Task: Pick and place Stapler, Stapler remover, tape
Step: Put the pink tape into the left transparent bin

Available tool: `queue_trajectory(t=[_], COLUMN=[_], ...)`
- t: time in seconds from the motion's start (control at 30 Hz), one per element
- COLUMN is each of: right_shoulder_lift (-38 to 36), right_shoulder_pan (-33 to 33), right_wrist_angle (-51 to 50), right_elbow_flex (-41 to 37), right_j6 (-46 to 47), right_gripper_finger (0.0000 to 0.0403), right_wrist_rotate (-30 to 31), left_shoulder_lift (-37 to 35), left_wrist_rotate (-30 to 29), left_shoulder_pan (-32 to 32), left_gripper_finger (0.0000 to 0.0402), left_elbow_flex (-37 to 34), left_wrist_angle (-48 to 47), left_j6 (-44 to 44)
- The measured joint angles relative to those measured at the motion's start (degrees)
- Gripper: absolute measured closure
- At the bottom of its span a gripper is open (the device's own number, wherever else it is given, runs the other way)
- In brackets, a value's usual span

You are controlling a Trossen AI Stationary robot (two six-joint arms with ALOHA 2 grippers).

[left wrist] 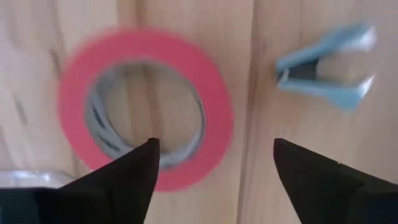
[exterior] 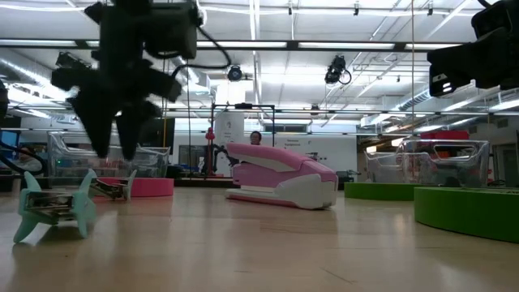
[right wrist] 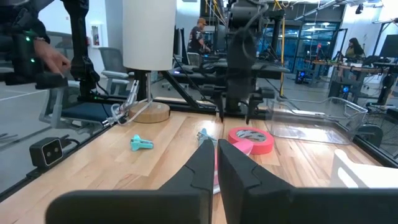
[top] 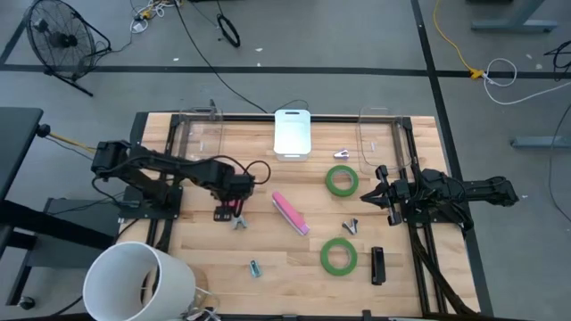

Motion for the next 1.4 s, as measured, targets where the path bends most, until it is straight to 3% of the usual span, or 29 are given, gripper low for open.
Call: queue_trajectory(t=[0.4, 0.63, 1.0, 1.23, 1.4], right_shoulder_lift=[-0.01, -0.01, 0.0, 0.0, 0.0], right_shoulder_pan=[0.0, 0.0, -0.02, 0.0, 0.01], right_wrist_angle=[0.0, -0.01, 0.0, -0.02, 0.0], right_elbow_flex=[-0.02, 0.0, 0.0, -0.01, -0.02], right_j6=[0.0, 0.0, 0.0, -0.01, 0.0], right_gripper_finger=[0.0381, 0.0381, 0.0381, 0.0381, 0.0381], right_wrist_rotate=[0.0, 0.0, 0.0, 0.0, 0.0], left_shoulder_lift=[-0.09, -0.09, -0.07, 0.04, 0.03], left_wrist_rotate=[-0.29, -1.47, -2.45, -4.14, -1.2], left_shoulder_pan=[-0.02, -0.01, -0.06, -0.08, -0.08], left_gripper_finger=[0.0074, 0.0074, 0.0074, 0.0074, 0.0074], left_elbow_flex=[-7.68, -7.79, -7.79, -5.01, -4.75], left_wrist_angle=[4.32, 5.54, 7.78, 8.14, 10.29], left_j6=[3.15, 7.88, 24.39, 27.64, 28.33])
